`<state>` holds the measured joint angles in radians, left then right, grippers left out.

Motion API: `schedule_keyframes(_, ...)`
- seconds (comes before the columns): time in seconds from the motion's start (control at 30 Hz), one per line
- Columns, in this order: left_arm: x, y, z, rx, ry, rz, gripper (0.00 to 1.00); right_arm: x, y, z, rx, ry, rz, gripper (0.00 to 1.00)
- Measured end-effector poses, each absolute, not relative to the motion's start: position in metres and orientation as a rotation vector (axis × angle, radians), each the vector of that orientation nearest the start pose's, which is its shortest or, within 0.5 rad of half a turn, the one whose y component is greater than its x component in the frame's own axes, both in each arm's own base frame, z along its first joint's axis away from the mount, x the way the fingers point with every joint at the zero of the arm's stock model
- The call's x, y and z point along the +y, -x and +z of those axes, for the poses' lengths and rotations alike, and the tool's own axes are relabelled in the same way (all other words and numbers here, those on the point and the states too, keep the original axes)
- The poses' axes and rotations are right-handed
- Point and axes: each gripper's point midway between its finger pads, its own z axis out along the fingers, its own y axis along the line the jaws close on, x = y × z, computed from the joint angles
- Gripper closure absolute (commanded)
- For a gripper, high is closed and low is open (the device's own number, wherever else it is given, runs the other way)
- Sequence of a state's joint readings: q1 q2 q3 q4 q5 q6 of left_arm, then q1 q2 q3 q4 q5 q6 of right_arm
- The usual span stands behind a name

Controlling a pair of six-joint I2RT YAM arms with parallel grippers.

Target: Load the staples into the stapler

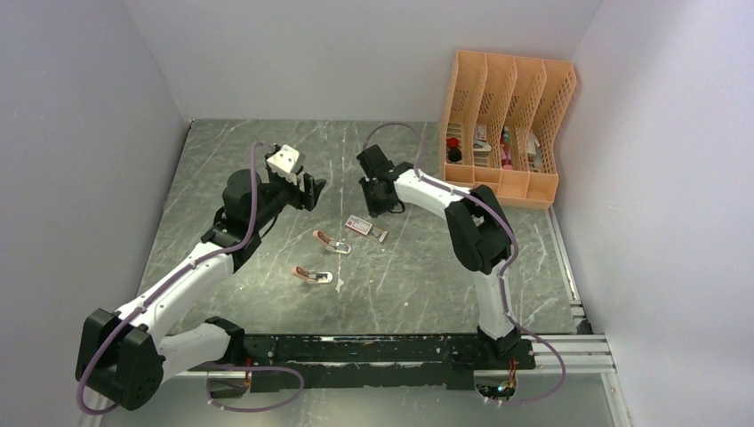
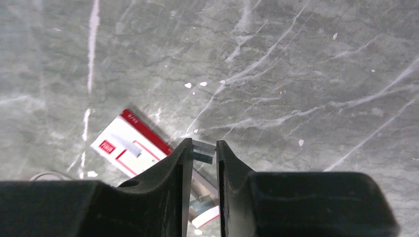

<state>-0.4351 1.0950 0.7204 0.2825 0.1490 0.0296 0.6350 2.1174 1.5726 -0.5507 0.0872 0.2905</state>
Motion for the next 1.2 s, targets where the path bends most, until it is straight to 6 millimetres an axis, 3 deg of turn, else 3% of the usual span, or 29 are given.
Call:
schedule_keyframes(0.17,-0.184,-0.339,0.264,1.563,-0.485,-0.431,0.28,0.283,-0.387,0.057,2.580,0.411,0.278,0.76)
schedule_keyframes(0.53,-0.183,-0.306,0.325,1.353,-0.496,-0.497,0.23,0.278,-0.390,0.192,2.295,0.315,0.642,0.76)
schedule_keyframes(0.63,-0.187,-0.296,0.332,1.306,-0.529,-0.528,0.18,0.283,-0.382,0.228,2.213,0.326,0.759,0.76)
schedule_keyframes(0.8,-0.193,-0.279,0.325,1.253,-0.592,-0.570,0.09,0.290,-0.365,0.283,2.082,0.356,0.939,0.76)
schedule_keyframes(1.0,-0.201,-0.257,0.334,1.101,-0.713,-0.579,0.11,0.291,-0.345,0.346,1.911,0.390,1.143,0.76)
schedule_keyframes(1.2,-0.220,-0.246,0.348,0.956,-0.858,-0.606,0.20,0.298,-0.318,0.388,1.770,0.467,1.307,0.76)
